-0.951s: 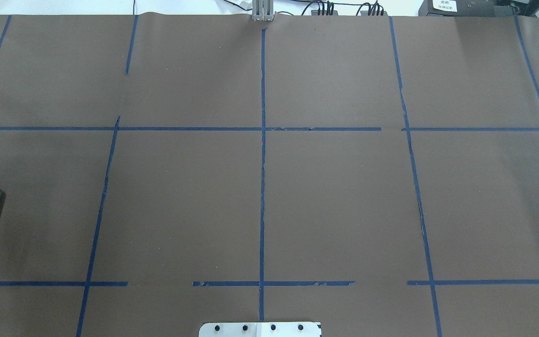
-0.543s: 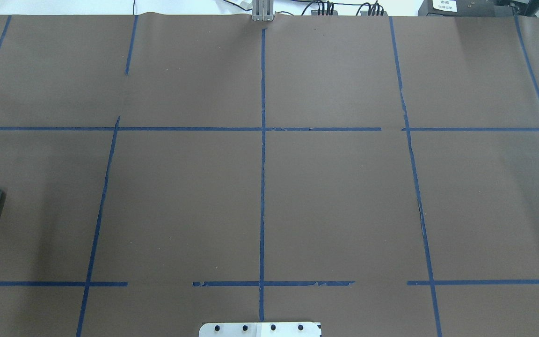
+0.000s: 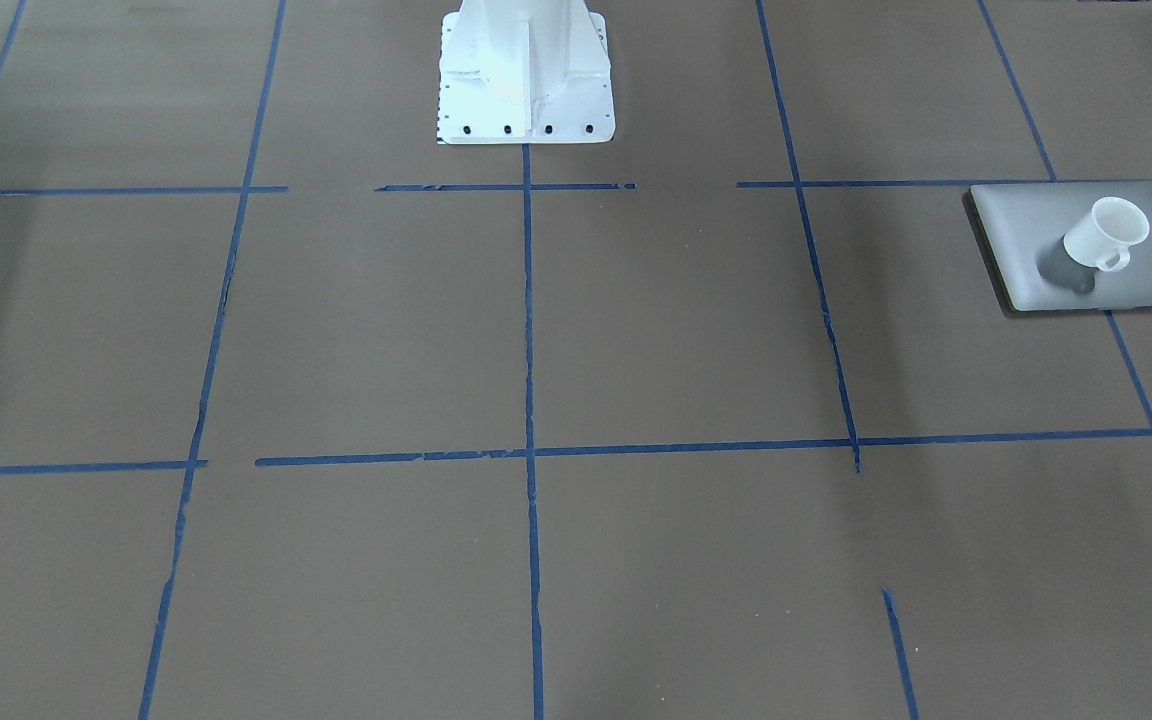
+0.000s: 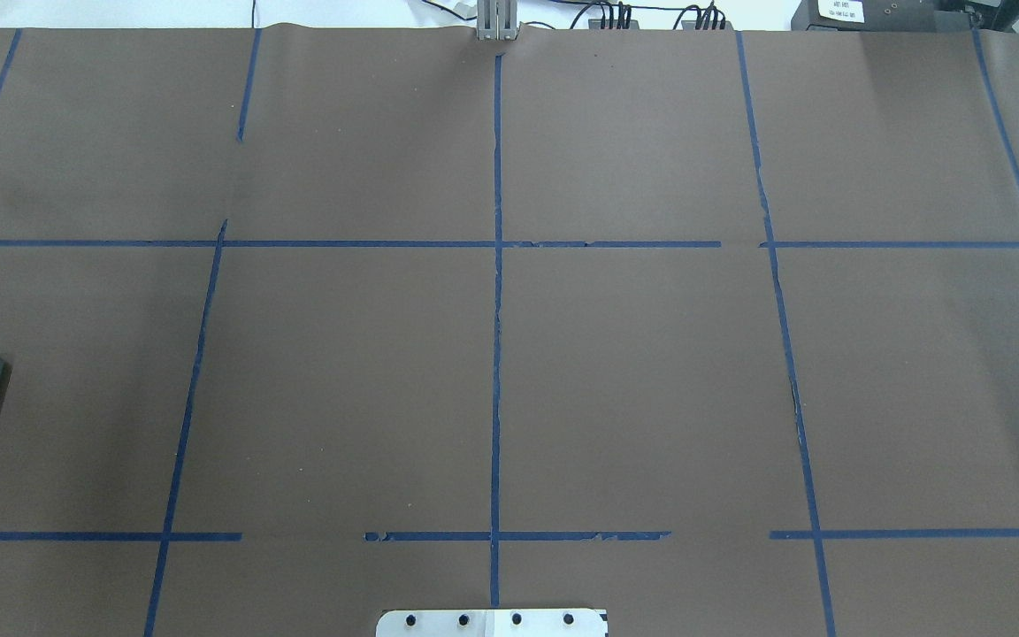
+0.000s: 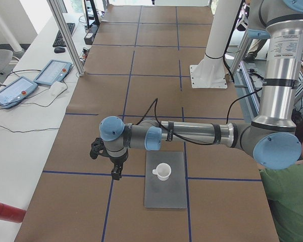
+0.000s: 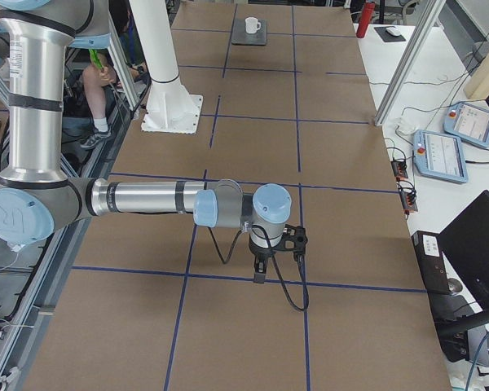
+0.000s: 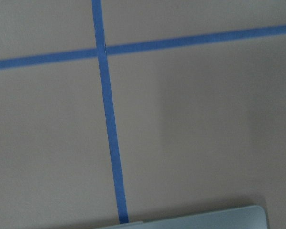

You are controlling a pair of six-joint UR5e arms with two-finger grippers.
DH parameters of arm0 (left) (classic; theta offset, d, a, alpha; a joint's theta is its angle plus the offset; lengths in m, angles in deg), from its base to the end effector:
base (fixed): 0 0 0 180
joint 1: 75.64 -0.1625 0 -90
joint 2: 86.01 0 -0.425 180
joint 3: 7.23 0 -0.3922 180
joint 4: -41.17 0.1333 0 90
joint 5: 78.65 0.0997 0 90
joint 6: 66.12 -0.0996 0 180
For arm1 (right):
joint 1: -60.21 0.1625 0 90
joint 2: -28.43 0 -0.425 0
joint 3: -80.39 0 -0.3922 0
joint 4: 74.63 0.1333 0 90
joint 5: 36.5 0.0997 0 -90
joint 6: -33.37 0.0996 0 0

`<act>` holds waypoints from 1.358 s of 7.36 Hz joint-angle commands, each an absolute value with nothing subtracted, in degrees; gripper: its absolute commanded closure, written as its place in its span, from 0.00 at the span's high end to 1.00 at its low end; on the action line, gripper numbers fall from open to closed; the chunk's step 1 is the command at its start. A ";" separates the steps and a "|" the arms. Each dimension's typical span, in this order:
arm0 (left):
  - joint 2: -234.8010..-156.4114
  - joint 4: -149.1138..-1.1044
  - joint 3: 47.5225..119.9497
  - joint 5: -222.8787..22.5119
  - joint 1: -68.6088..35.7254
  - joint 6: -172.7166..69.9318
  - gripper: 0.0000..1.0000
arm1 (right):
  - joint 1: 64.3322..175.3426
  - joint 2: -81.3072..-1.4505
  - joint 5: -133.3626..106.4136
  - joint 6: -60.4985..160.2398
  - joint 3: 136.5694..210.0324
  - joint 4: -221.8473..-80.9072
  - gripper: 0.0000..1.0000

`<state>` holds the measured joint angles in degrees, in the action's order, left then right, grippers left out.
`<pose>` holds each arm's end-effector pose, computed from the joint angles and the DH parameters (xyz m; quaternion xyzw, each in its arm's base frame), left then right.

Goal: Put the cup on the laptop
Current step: 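Lower the white cup onto the silver laptop with the left gripper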

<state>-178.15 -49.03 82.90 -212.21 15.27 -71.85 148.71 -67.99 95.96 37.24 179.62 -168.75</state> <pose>-0.0728 -0.5094 0.6395 0.0415 0.3692 0.0470 0.9272 0.0545 -0.4438 0.6413 -0.0276 -0.3612 0.0234 0.9318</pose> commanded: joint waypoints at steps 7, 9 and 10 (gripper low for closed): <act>-169.51 -46.54 90.33 -218.40 17.00 -73.33 1.00 | 148.71 -67.99 95.95 37.24 179.54 -168.67 1.00; -169.51 -46.54 90.24 -218.31 17.00 -73.33 1.00 | 148.71 -67.99 95.95 37.24 179.62 -168.67 1.00; -169.77 -46.46 90.24 -218.22 17.00 -73.42 1.00 | 148.71 -67.99 95.95 37.24 179.54 -168.67 1.00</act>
